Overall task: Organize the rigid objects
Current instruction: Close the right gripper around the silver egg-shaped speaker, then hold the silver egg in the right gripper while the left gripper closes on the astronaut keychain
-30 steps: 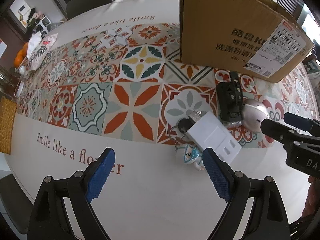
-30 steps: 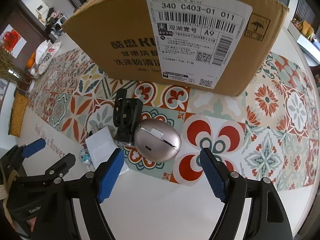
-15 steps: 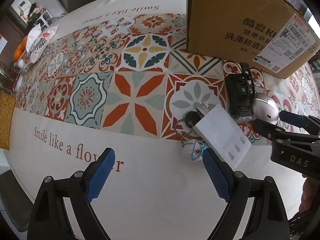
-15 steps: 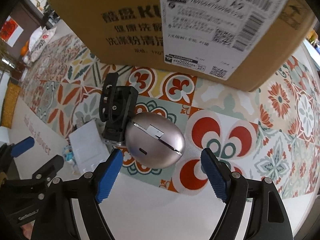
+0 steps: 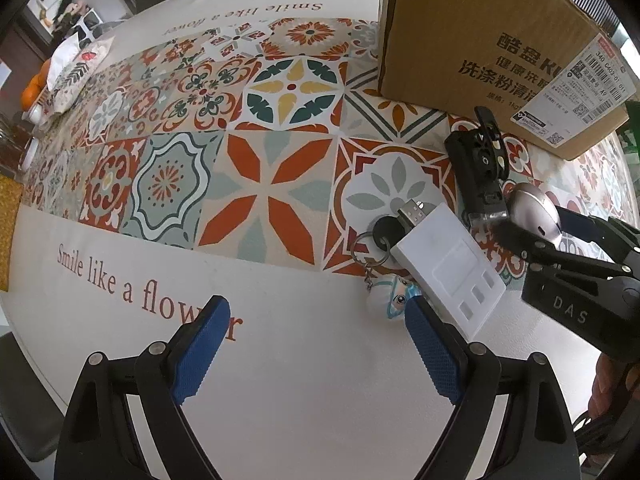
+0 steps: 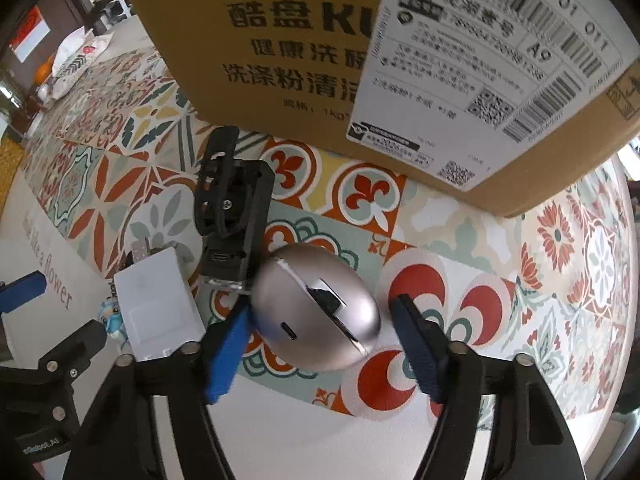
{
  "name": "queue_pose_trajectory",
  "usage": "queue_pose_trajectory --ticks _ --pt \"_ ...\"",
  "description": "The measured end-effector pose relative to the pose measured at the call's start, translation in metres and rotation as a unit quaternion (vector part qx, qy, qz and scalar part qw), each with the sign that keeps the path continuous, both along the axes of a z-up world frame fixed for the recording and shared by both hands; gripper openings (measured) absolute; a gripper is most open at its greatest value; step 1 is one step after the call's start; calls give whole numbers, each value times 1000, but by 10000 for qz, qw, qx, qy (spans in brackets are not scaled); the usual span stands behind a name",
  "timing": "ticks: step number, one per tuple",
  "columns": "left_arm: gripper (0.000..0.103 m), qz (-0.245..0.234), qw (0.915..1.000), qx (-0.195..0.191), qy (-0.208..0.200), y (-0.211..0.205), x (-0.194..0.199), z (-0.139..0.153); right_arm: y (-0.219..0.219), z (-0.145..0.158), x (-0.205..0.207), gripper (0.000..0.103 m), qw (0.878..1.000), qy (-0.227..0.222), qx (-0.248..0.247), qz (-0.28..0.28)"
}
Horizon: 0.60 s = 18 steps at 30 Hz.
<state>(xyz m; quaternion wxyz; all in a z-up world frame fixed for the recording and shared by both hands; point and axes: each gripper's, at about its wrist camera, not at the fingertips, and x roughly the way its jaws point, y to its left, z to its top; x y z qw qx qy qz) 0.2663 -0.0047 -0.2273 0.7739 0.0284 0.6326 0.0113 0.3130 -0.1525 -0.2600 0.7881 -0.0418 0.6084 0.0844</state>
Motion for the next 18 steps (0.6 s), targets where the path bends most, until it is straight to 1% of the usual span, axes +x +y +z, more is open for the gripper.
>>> queue_pose_trajectory --ticks 1,6,10,18 --pt "90 8 10000 -20 -2 0 0 0 1 1 0 60 10000 -14 11 7" --pt "90 0 10000 -36 4 0 -1 1 2 2 -1 60 9999 -35 101 -22" --pt "90 -59 9999 -125 -4 -2 -2 3 -9 10 -3 59 9996 -32 256 -133" --pt "89 -534 9984 -188 32 -15 -11 6 -25 24 -25 60 9979 -4 524 -392"
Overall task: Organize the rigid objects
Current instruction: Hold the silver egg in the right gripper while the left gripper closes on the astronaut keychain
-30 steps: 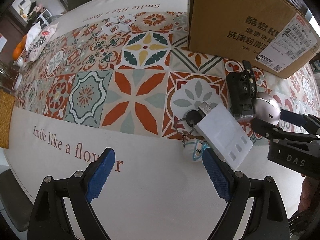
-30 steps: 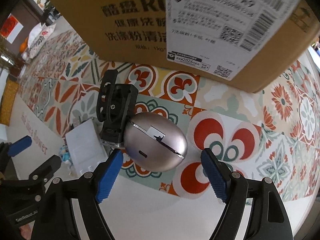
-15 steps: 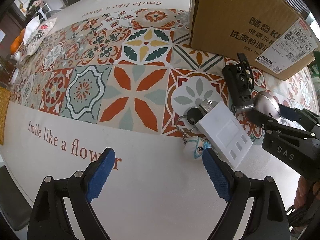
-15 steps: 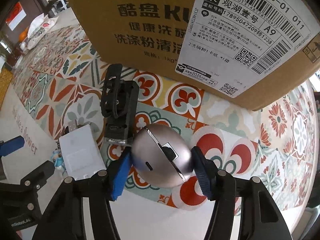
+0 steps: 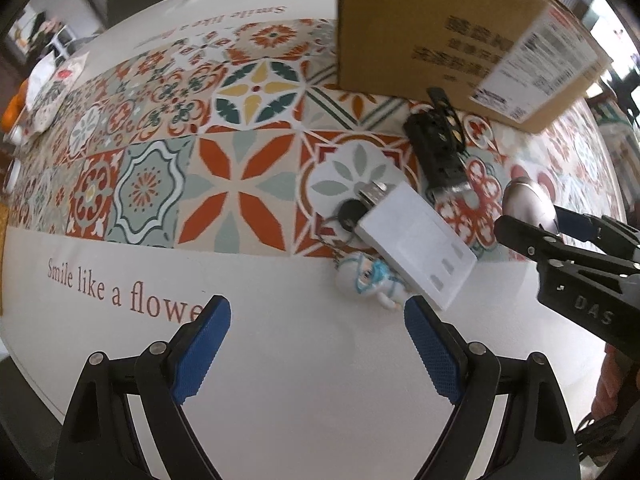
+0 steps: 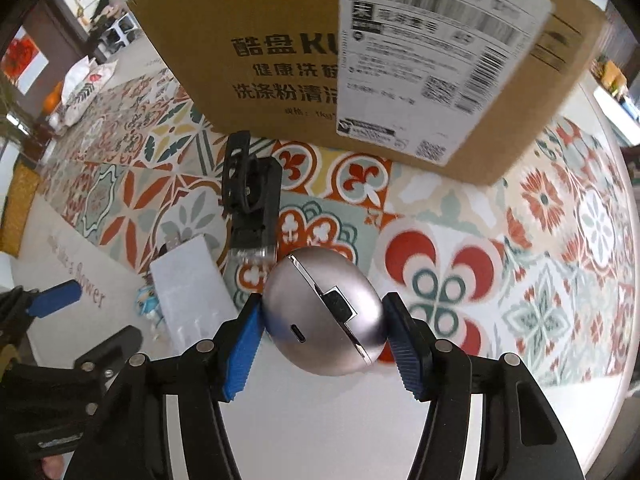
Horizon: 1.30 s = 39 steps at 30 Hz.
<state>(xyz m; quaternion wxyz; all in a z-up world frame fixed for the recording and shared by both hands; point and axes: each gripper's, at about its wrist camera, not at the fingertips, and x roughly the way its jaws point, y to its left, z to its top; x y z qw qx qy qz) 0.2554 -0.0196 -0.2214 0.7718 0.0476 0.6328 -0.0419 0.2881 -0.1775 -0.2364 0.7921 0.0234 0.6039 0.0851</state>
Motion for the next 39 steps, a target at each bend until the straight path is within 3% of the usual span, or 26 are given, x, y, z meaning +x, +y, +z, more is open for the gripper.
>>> queue_pose_trajectory --ticks 7,13,25,31,34,39 --pt "89 -435 9990 -11 141 -16 -5 -10 -11 4 -19 60 9998 125 126 -124" --pt "79 -601 9980 11 201 -25 -1 -22 -12 -3 -24 60 9994 247 151 -204" --pt "75 -837 9963 -208 23 -46 21 -28 -19 -3 -23 60 9991 270 134 -286" --pt "57 -946 9954 -156 -57 -53 19 -33 -19 -5 -22 60 9990 294 131 -300" --pt "41 -963 9950 -209 -139 -51 16 -31 -20 -5 -22 60 9990 300 145 -300" --pt "41 -850 9957 -369 -96 -44 11 -28 -16 -4 -23 60 9992 272 162 -250"
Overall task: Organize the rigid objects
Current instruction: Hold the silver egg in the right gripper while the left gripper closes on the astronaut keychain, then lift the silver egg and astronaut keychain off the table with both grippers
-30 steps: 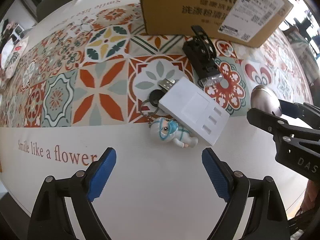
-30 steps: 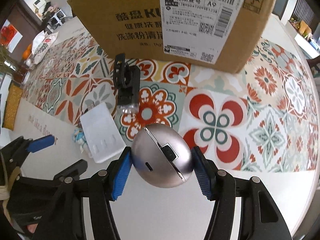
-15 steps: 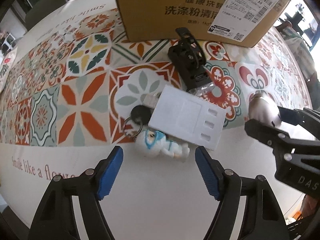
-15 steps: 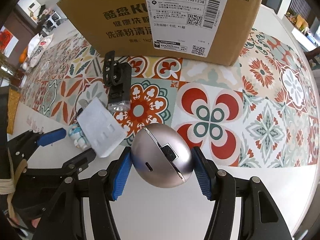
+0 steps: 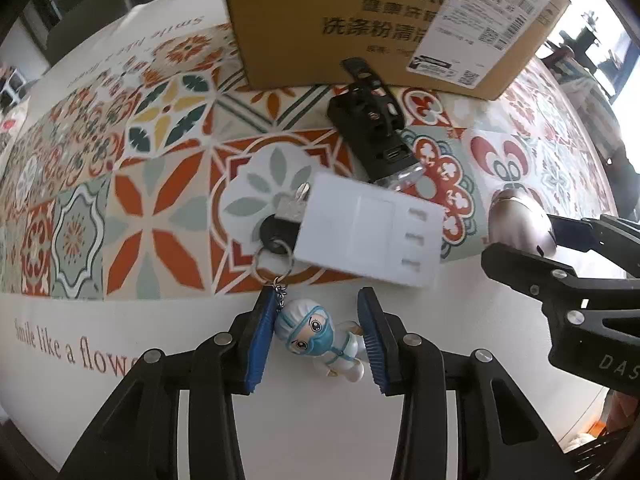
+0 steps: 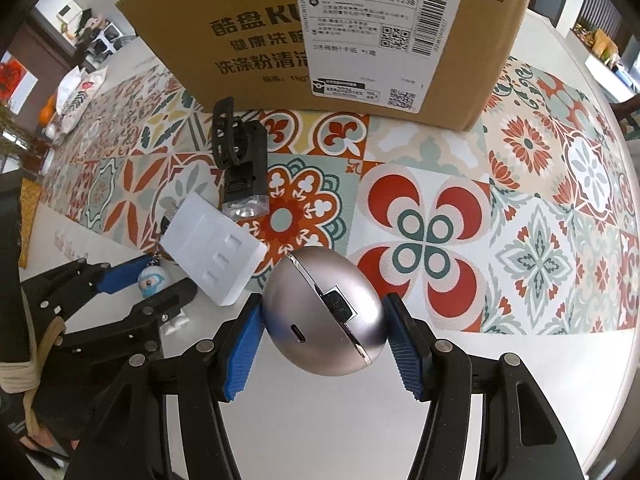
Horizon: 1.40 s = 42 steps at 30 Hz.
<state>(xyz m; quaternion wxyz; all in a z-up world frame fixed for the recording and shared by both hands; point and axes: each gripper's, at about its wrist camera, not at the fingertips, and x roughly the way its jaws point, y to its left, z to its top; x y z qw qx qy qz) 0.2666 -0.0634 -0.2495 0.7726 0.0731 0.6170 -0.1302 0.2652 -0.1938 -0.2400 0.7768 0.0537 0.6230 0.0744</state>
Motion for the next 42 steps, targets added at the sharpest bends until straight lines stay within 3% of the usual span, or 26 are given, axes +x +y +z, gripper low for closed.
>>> queue_pose_trajectory --ticks 4,9,18,19,27,42 --pt "54 -88 9999 -98 25 10 2 -1 3 2 -2 60 10000 -7 22 35" --pt "58 -223 9996 -169 -1 14 -2 1 6 5 -5 60 10000 -29 56 42" --pt "57 -538 9985 47 -25 0 -16 -2 8 4 -11 60 9999 45 108 53" --pt "51 -554 9984 61 -83 -1 -17 -1 8 4 -11 60 9999 46 105 53" --pt "51 -384 9989 -227 -173 7 -27 4 9 8 -13 60 9999 21 79 77" --pt "51 33 9954 -381 -882 24 -41 69 3 51 -29 60 9991 -366 198 49"
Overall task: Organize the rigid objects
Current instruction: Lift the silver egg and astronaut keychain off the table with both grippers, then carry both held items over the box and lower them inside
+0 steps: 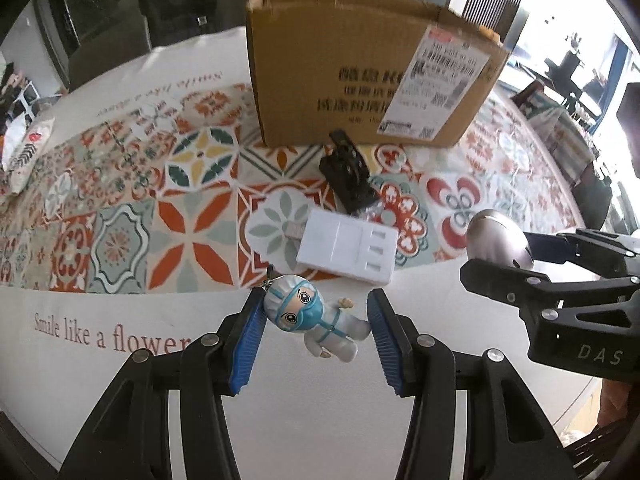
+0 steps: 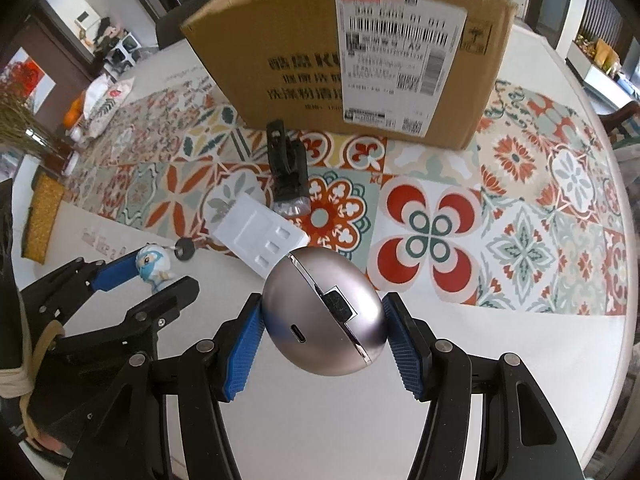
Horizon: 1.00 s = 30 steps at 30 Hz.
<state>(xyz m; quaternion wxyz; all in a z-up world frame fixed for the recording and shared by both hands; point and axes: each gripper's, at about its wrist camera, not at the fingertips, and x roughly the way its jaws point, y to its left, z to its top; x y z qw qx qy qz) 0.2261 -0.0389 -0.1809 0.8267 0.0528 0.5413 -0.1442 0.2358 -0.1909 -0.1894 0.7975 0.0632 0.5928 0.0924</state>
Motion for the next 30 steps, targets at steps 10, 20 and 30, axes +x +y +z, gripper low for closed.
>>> queue_pose_trajectory --ticks 10,20,30 --pt "51 113 9982 -160 -573 -4 5 47 -11 53 -4 60 9980 -629 54 -84" --pt "51 -3 9930 -290 -1141 -15 19 95 -20 96 0 60 9920 -1235 86 -238" --pt "51 -76 9874 -365 -1539 -24 36 133 -27 130 10 60 9846 -1694 152 -394"
